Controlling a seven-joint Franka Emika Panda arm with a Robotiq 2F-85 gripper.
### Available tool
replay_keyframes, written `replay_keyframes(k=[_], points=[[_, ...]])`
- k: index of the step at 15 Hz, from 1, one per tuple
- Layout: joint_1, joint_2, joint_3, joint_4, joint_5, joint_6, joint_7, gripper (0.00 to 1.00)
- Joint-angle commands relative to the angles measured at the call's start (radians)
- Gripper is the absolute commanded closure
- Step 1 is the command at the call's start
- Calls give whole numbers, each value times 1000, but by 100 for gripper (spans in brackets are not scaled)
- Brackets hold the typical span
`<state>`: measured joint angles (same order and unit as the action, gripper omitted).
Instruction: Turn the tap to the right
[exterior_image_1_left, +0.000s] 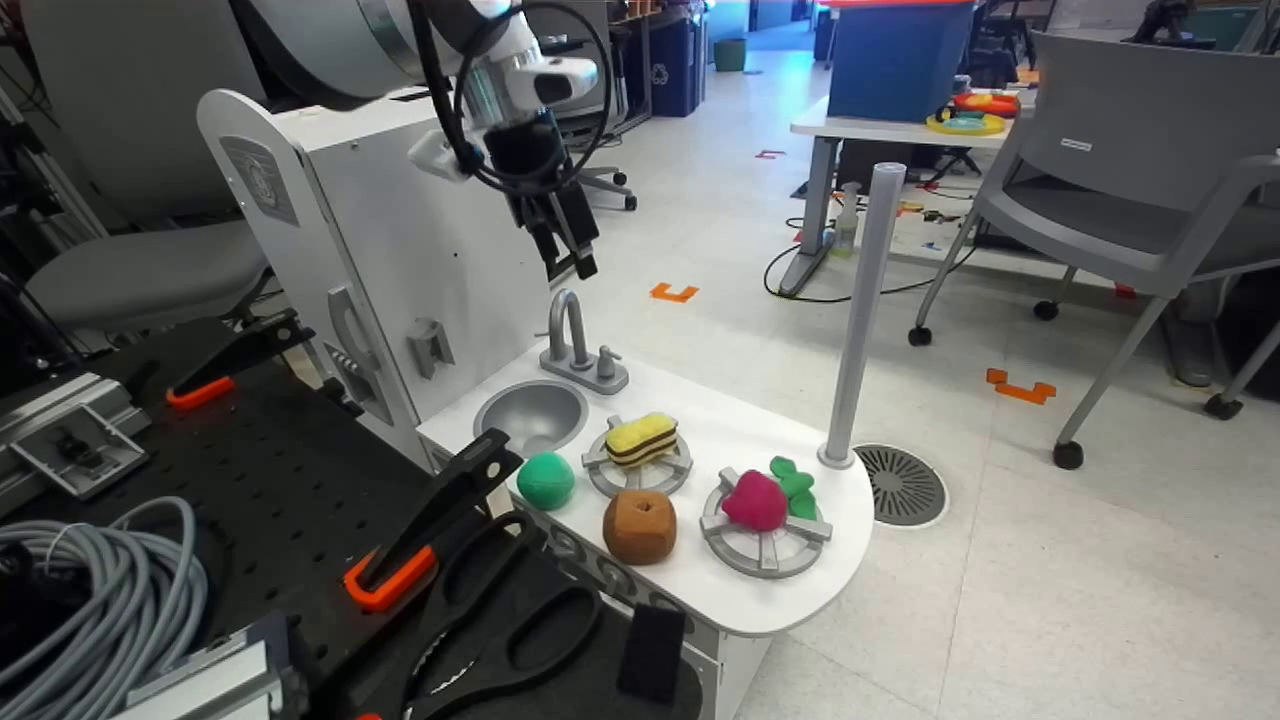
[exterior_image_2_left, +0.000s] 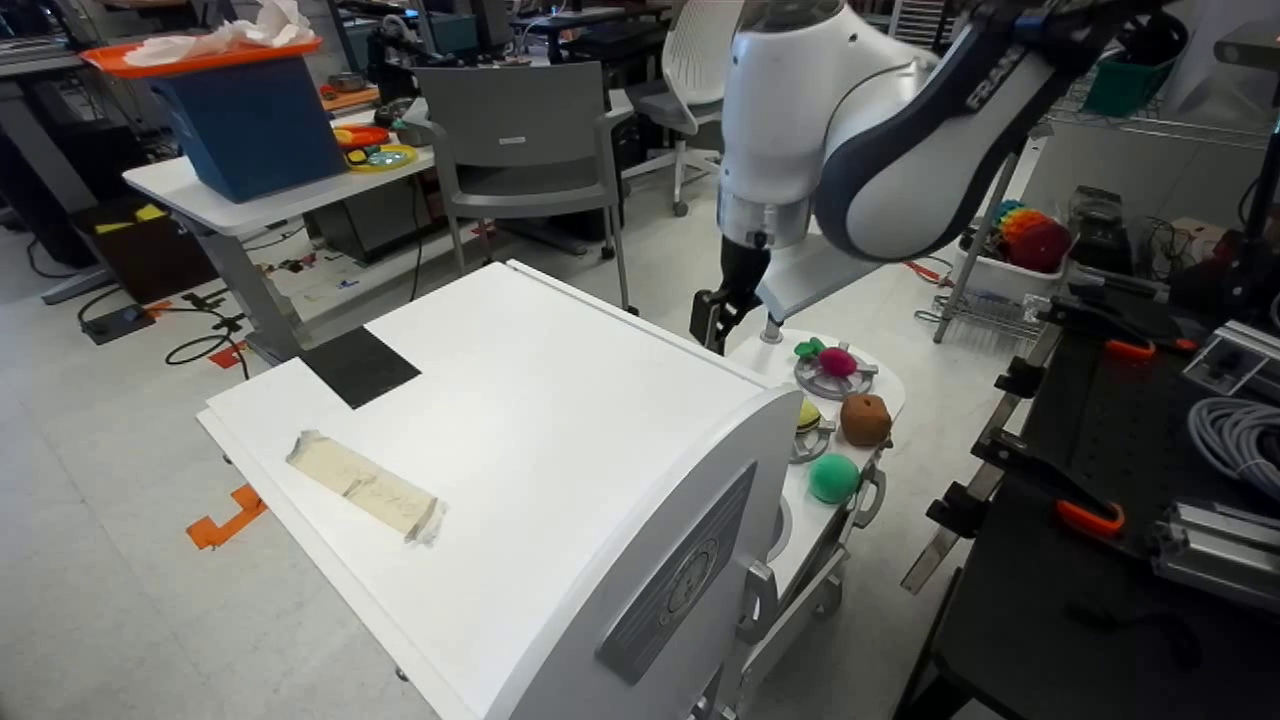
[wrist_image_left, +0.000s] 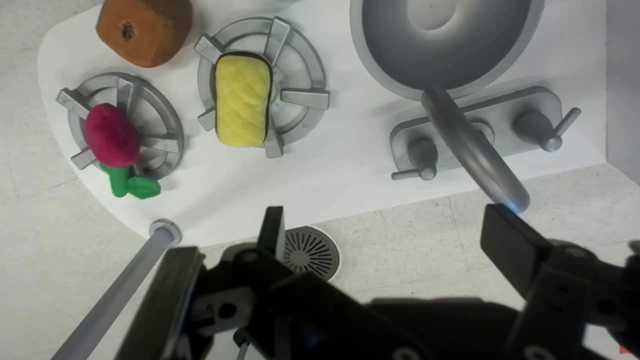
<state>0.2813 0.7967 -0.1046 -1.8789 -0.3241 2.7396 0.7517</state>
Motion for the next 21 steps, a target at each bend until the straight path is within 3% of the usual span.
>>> replay_keyframes(k=[1, 11, 14, 21], points=[[67, 177, -31, 180, 70, -8, -24, 0], [119, 352, -47, 326, 165, -96, -82, 0], [127, 379, -86, 337, 149, -48, -74, 0], [113, 400, -201, 395, 141, -59, -55, 0]])
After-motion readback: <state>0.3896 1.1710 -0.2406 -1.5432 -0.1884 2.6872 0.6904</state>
